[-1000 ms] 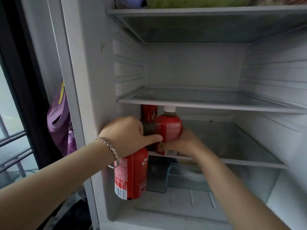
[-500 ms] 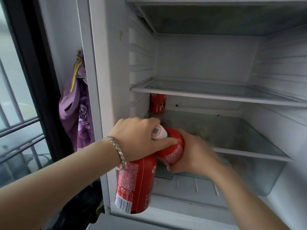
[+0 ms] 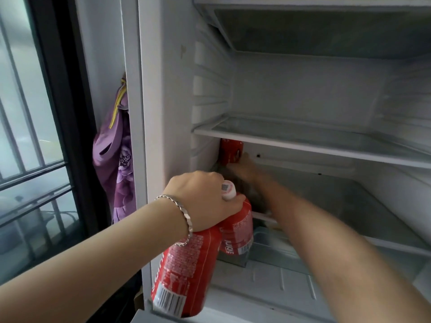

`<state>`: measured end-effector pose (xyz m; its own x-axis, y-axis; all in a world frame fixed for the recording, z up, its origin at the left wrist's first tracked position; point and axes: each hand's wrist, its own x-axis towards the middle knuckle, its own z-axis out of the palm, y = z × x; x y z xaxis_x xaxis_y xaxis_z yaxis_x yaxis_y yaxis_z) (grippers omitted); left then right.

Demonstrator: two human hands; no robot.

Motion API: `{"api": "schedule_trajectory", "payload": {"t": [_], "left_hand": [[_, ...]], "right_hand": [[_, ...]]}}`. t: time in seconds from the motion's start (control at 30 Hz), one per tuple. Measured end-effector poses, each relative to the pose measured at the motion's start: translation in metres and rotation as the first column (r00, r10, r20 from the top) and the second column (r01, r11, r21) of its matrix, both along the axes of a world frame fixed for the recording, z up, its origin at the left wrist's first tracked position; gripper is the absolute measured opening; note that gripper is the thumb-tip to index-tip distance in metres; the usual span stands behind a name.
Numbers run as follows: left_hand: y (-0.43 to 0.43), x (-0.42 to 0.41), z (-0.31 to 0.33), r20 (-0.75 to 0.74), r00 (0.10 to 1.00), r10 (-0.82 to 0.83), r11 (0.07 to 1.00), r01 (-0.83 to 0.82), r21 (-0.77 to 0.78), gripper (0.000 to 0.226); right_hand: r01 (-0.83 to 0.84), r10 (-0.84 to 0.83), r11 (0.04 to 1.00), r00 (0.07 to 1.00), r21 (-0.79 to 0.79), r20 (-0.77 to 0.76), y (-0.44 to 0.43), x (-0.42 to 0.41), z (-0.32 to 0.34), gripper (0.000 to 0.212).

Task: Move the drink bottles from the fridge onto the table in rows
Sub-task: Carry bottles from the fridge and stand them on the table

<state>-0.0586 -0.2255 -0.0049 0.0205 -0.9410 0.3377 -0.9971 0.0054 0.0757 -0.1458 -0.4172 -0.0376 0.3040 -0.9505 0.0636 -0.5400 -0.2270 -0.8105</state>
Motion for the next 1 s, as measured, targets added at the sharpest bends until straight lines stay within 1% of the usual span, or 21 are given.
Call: {"api": "schedule_trajectory", "payload": {"t": [0.03,0.07,0.1,0.2,0.33,0.37,0.47,0.53,0.57,0.63,0.77,0.87,0.93,0.97,1.0], "left_hand": [[-0.001,0.002,0.000,0.000,1.000,0.013,1.000,-0.013,0.003,0.049],[-0.001,0.003,-0.001,-0.002,1.000,0.028,1.000,-0.028,0.008,0.050],[-0.002,0.005,-0.001,-0.001,0.999,0.041,0.999,-0.041,0.014,0.050],[-0.006,0.007,-0.001,0.042,0.997,0.071,0.997,-0.072,0.007,0.051],[-0.009,0.005,-0.003,0.070,0.993,0.090,0.996,-0.091,0.008,0.052],[-0.008,0.006,-0.003,0.067,0.993,0.098,0.995,-0.098,0.008,0.053],[-0.008,0.005,-0.002,0.065,0.992,0.107,0.994,-0.108,0.004,0.054],[-0.008,0.005,-0.003,0.066,0.993,0.102,0.995,-0.102,0.002,0.054],[-0.009,0.005,-0.003,0.065,0.993,0.098,0.995,-0.099,0.003,0.054],[-0.008,0.005,-0.003,0.060,0.994,0.091,0.996,-0.092,0.005,0.053],[-0.007,0.006,-0.003,0.059,0.996,0.071,0.997,-0.071,-0.006,0.053],[-0.004,0.005,-0.003,0.079,0.996,0.041,0.999,-0.041,0.000,0.053],[-0.003,0.005,-0.003,0.085,0.996,0.029,1.000,-0.029,0.008,0.053],[-0.002,0.006,-0.003,0.090,0.996,0.025,1.000,-0.026,0.008,0.052],[-0.002,0.006,-0.003,0.096,0.995,0.024,1.000,-0.025,0.005,0.052]], "right_hand": [[0.036,-0.035,0.999,0.998,0.028,-0.049,-0.013,0.006,-0.006,0.084],[0.052,-0.050,0.998,0.995,0.025,-0.088,-0.024,0.012,-0.010,0.094],[0.058,-0.056,0.998,0.993,0.008,-0.099,-0.034,0.017,-0.013,0.098],[0.157,-0.157,0.988,0.987,0.010,0.012,-0.052,0.026,-0.013,0.104],[0.225,-0.225,0.974,0.974,0.026,-0.007,-0.070,0.027,-0.009,0.095],[0.235,-0.237,0.971,0.971,0.036,0.039,-0.073,0.027,-0.009,0.090],[0.254,-0.250,0.967,0.930,0.022,0.270,-0.079,0.028,-0.015,0.074],[0.262,-0.242,0.965,0.909,-0.017,0.339,-0.079,0.027,-0.018,0.076],[0.255,-0.231,0.966,0.918,-0.033,0.323,-0.077,0.027,-0.019,0.081],[0.220,-0.205,0.975,0.953,-0.044,0.223,-0.072,0.025,-0.019,0.085],[0.107,-0.097,0.992,0.984,-0.061,0.149,-0.049,0.016,-0.014,0.066],[0.023,-0.021,0.999,0.998,-0.035,0.059,-0.012,0.000,-0.008,0.066],[-0.014,0.019,0.998,0.997,-0.060,0.075,0.017,-0.017,-0.007,0.058],[-0.023,0.031,0.995,0.995,-0.093,0.090,0.031,-0.028,-0.008,0.051],[-0.026,0.038,0.992,0.995,-0.125,0.095,0.044,-0.037,-0.009,0.049]]}}
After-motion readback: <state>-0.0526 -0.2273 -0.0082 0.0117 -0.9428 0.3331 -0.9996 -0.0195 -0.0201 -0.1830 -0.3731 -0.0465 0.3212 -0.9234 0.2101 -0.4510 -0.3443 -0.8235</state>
